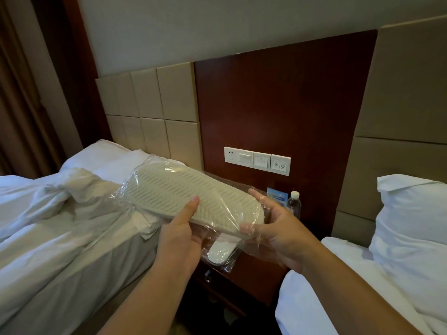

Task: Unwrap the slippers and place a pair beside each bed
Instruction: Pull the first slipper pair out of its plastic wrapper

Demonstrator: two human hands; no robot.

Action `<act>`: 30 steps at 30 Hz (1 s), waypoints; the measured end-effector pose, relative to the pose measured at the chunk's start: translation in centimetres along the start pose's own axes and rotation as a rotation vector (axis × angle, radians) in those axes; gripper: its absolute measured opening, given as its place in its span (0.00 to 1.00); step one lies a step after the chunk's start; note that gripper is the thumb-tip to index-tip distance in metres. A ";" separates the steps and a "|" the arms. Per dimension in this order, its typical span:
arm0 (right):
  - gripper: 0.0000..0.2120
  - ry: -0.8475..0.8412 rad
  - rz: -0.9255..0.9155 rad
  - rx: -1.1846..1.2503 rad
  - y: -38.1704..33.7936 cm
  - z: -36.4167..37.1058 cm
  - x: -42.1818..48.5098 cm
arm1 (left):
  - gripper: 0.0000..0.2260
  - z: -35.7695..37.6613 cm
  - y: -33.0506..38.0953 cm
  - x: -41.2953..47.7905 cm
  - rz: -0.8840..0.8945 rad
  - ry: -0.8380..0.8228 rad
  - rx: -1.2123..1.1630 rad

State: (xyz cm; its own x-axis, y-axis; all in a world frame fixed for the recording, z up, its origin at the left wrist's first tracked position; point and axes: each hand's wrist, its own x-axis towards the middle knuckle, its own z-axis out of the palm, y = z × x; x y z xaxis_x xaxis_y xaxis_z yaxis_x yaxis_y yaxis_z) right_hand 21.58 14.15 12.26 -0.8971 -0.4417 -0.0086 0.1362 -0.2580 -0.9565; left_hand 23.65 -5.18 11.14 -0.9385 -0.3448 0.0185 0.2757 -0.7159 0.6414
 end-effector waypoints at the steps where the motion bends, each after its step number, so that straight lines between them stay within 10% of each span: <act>1: 0.34 0.010 0.000 -0.015 0.0 -0.1 -0.1 | 0.19 -0.1 0.2 0.1 -0.001 0.001 0.003; 30: 0.24 0.086 0.052 -0.341 -1.2 -0.5 -0.9 | 0.32 -1.6 4.8 1.0 0.018 0.054 0.059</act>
State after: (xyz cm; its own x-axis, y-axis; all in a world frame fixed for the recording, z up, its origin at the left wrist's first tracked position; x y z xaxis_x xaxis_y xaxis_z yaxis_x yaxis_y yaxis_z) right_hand 22.01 15.29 13.25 -0.9266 -0.3693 -0.0706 0.0476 0.0711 -0.9963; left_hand 24.33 -9.96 13.03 -0.9205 -0.3907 -0.0100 0.2780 -0.6726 0.6858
